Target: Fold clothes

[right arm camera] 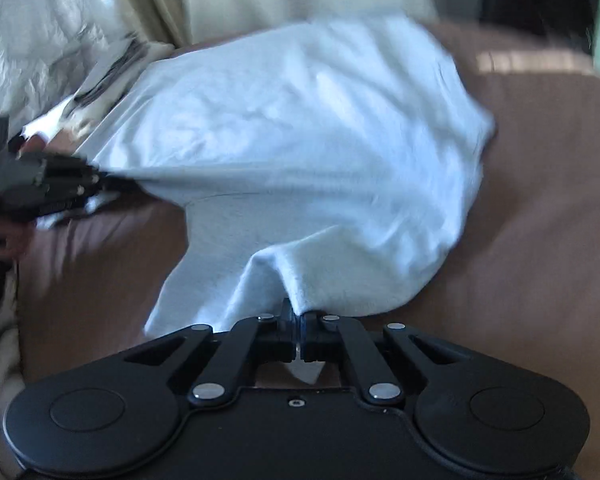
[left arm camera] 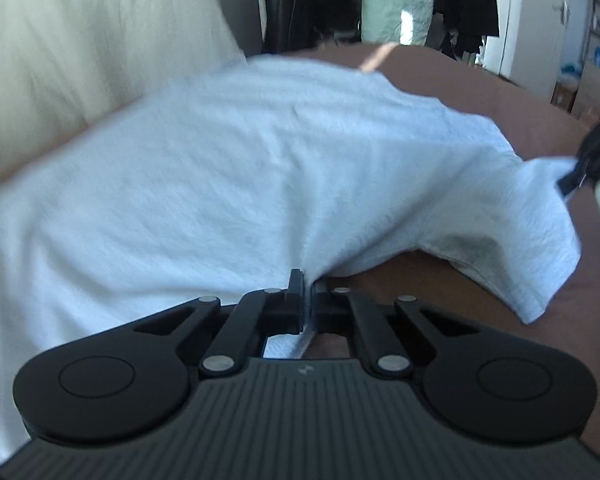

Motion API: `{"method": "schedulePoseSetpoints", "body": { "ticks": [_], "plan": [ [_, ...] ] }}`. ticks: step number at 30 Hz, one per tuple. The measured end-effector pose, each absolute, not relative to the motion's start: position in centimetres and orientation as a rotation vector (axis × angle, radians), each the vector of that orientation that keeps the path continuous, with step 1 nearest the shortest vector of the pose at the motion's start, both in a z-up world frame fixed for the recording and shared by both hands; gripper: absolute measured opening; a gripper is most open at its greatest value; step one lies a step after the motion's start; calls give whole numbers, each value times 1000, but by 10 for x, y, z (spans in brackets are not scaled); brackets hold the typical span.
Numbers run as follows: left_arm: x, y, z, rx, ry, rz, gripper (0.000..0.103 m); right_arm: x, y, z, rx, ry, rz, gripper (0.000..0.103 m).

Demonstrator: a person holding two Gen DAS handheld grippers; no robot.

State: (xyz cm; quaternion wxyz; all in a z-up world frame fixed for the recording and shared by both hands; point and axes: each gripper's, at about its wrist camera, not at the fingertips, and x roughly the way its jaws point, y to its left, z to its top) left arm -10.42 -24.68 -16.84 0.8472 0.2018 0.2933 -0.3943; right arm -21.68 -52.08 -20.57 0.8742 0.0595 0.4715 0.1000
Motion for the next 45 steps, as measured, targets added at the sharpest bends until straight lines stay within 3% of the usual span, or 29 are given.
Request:
{"method": "schedulePoseSetpoints", "body": {
  "ticks": [4, 14, 20, 21, 23, 25, 29, 31, 33, 34, 35, 36, 37, 41, 45],
  "plan": [
    [-114, -231, -158, 461, 590, -830, 2, -233, -522, -175, 108, 1041, 203, 3],
    [-112, -234, -205, 576, 758, -798, 6, -216, -502, -229, 53, 1256, 199, 3],
    [-126, -212, -175, 640, 721, -842, 21, -212, -502, -221, 58, 1249, 145, 3],
    [-130, -209, -173, 705, 703, -837, 32, -214, -504, -218, 70, 1229, 137, 4],
    [-139, -201, -176, 857, 654, -824, 39, -218, -508, -211, 105, 1183, 117, 7],
    [-138, -192, -178, 934, 650, -820, 39, -224, -514, -202, 170, 1126, 109, 8],
    [-106, -177, -185, 880, 837, -796, 49, -225, -515, -201, 257, 1092, 120, 10],
    [-89, -171, -193, 869, 911, -767, 51, -222, -515, -207, 305, 1105, 133, 20],
    [-74, -164, -200, 860, 956, -743, 59, -222, -516, -209, 351, 1115, 145, 45],
    [-69, -159, -200, 843, 961, -739, 63, -222, -517, -211, 375, 1117, 149, 48],
    [-64, -155, -200, 819, 960, -732, 63, -221, -517, -213, 399, 1117, 148, 51],
    [-60, -150, -198, 788, 938, -714, 51, -220, -518, -217, 418, 1122, 142, 53],
    [-57, -145, -197, 769, 899, -681, 8, -218, -519, -221, 432, 1130, 134, 54],
    [-60, -121, -168, 642, 772, -605, 4, -207, -526, -234, 425, 1127, 18, 57],
    [-79, -108, -145, 635, 791, -681, 4, -197, -536, -238, 443, 1098, -40, 58]
  ]
}}
